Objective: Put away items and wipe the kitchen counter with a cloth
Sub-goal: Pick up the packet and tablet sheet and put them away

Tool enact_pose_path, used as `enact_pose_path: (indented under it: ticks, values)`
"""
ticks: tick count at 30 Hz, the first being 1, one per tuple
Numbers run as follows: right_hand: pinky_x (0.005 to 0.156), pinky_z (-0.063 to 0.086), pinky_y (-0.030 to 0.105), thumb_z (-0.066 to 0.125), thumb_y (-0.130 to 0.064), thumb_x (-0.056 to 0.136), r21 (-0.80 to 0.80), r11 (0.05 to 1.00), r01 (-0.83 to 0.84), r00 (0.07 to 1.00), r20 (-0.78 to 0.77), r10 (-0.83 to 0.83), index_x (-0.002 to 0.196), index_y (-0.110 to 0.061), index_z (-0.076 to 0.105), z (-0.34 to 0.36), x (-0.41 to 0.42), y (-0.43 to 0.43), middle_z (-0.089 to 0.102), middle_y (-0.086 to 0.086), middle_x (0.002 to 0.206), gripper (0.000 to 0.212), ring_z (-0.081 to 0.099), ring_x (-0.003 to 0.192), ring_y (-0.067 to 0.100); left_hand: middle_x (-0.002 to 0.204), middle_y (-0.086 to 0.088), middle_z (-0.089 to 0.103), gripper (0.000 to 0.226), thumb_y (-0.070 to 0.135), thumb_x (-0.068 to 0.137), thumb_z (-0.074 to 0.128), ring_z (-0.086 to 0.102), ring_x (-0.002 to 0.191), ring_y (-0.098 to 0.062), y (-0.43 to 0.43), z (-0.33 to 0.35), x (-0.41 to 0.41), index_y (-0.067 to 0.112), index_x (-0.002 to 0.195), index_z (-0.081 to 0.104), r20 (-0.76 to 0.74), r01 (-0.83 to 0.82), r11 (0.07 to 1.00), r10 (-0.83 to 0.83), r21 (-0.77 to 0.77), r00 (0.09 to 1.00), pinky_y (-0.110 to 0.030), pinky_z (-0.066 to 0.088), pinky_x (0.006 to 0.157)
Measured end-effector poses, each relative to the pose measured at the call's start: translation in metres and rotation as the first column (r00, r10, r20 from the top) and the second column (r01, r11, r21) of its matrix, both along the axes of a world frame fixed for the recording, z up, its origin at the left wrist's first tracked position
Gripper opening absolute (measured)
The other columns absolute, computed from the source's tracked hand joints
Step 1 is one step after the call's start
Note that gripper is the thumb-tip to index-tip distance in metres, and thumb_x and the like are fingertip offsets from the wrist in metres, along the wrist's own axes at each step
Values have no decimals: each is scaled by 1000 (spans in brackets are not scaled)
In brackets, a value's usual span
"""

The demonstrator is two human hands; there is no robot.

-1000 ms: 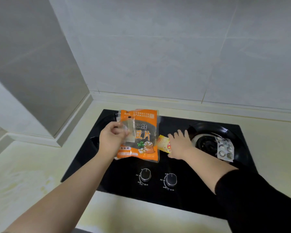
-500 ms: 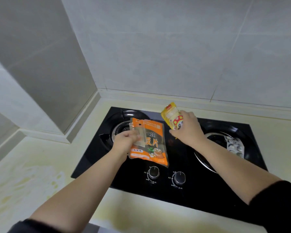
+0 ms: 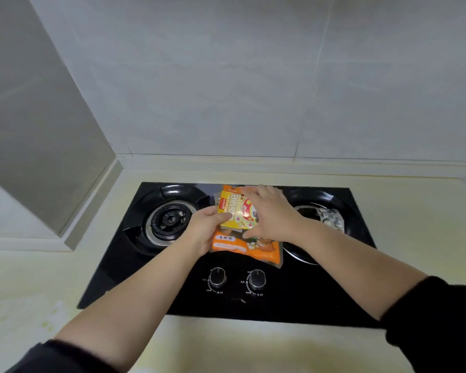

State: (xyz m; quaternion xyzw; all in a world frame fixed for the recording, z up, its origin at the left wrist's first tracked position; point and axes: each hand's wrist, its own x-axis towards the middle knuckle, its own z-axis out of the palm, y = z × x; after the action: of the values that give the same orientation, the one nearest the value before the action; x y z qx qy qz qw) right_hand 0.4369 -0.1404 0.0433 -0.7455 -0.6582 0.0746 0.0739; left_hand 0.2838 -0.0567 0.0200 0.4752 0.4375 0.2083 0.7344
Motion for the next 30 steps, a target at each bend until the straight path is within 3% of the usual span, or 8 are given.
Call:
enact_pose_path:
  ticks: [2, 4, 6, 9, 15, 23, 27, 30]
  values:
    - [116, 17, 41, 65, -55, 79, 84, 986, 144, 964, -235, -121, 150, -20, 18, 1, 10, -9, 26, 1, 151, 92, 20, 139, 21, 86, -17, 71, 12, -4, 89, 56, 68, 60, -23, 0, -3, 9, 0, 97, 65, -6, -55, 998, 55, -9, 998, -29, 55, 49]
    - [115, 23, 40, 59, -46, 88, 169, 912, 374, 882, -370, -293, 147, -16, 26, -5, 36, -21, 32, 4, 149, 74, 25, 139, 22, 91, -18, 72, 13, -2, 89, 57, 68, 71, -30, -1, -8, 17, 1, 100, 65, -22, -83, 996, 82, -21, 996, -40, 59, 62]
    - [107, 33, 39, 57, -40, 91, 140, 814, 564, 807, -302, -507, 142, -11, 34, -20, 71, -35, 39, 10, 143, 63, 34, 133, 27, 97, -19, 72, 14, 0, 89, 58, 66, 79, -34, -2, -12, 23, 1, 102, 64, -36, -98, 995, 97, -29, 995, -44, 56, 72]
    - [100, 37, 43, 59, -46, 88, -116, 677, 727, 661, -147, -736, 140, -5, 31, -51, 113, -55, 38, 18, 140, 72, 36, 129, 35, 96, -17, 72, 16, 1, 90, 58, 67, 80, -33, -8, -16, 33, 0, 105, 63, -36, -99, 993, 97, -58, 995, -46, 54, 78]
    - [99, 38, 43, 69, -48, 79, -255, 564, 785, 540, -164, -826, 142, -6, 22, -88, 128, -58, 33, 19, 142, 89, 37, 129, 38, 94, -13, 73, 12, 5, 91, 59, 71, 81, -32, -15, -23, 41, 6, 102, 63, -54, -128, 986, 123, -102, 991, -51, 55, 81]
    - [92, 42, 41, 70, -33, 80, -146, 592, 793, 578, -126, -806, 139, -12, 28, -92, 124, -47, 39, 15, 136, 76, 44, 121, 33, 97, -14, 72, 12, 6, 92, 58, 70, 86, -35, -16, -19, 36, 6, 103, 63, -71, -164, 984, 159, -64, 985, -50, 56, 80]
    - [91, 45, 41, 64, -30, 80, 140, 706, 694, 701, -356, -618, 135, -19, 39, -73, 107, -36, 42, 8, 129, 61, 47, 114, 28, 99, -16, 72, 15, 4, 91, 59, 70, 87, -34, -19, -20, 30, 4, 105, 62, -52, -211, 977, 210, -33, 976, -50, 56, 79]
    - [85, 43, 17, 68, -29, 83, 286, 777, 561, 732, -609, -305, 133, -20, 46, -48, 75, -22, 40, -2, 127, 55, 48, 110, 12, 99, -15, 72, 17, 7, 91, 59, 70, 87, -35, -20, -20, 14, 5, 108, 62, -35, -262, 964, 260, -44, 965, -49, 57, 75]
